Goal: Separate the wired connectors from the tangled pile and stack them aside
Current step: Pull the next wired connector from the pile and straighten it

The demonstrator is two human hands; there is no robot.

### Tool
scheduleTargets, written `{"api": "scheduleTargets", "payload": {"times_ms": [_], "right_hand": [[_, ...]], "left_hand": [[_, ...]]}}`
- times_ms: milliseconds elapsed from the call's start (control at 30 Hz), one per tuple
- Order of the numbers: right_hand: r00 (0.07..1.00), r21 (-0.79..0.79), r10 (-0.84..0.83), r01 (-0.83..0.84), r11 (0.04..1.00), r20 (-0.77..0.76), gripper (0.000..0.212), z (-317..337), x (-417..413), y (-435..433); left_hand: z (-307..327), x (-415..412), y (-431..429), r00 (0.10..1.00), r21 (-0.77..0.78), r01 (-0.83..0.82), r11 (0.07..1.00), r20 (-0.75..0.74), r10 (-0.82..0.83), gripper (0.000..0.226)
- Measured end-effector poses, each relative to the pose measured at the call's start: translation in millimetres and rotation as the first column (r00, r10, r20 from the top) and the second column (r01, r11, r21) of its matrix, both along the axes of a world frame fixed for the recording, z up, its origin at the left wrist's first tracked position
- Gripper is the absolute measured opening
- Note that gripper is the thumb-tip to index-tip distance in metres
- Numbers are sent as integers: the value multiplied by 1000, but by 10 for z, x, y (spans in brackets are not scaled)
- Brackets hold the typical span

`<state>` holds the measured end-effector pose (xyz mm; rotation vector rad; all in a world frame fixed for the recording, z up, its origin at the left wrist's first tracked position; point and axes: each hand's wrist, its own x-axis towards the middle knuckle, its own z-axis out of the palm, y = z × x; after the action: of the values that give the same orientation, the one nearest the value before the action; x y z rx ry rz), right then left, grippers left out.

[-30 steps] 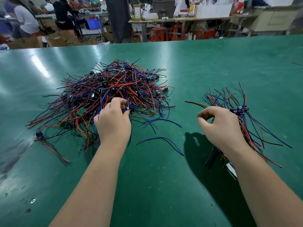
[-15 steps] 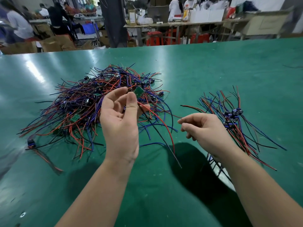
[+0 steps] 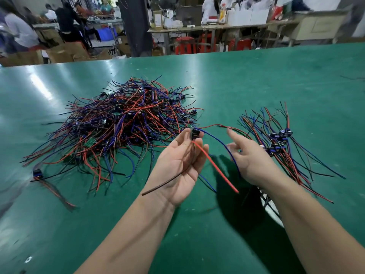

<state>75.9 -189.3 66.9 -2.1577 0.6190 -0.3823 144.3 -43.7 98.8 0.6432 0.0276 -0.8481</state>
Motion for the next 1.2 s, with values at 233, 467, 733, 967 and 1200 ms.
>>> {"api": "scheduleTargets", "payload": {"times_ms": [233,467,733,967,1200], "right_hand": [[983,-14,173,-172,985,56,104,79,-48,31],[915,79,217,-257,963,340,93,132,-72,142],[816,291,94,-308,906,571,24,192,-72,182],[865,189,-57,-44,981,499,13,167,-49,85],[894,221,-94,-5,975,437,16,78,-25,45]], "left_hand": [[24,35,22,996,11,93,996,-15,-93,13],[-66,73,-33,986,150,8,989,164,-33,10],[-189,70,-25,901,312,-65,948,427,-78,9],[-216,-4,-25,753,474,38,880,565,-337,11],[-281,-36,-25,645,535,190,823,564,-515,6]]}}
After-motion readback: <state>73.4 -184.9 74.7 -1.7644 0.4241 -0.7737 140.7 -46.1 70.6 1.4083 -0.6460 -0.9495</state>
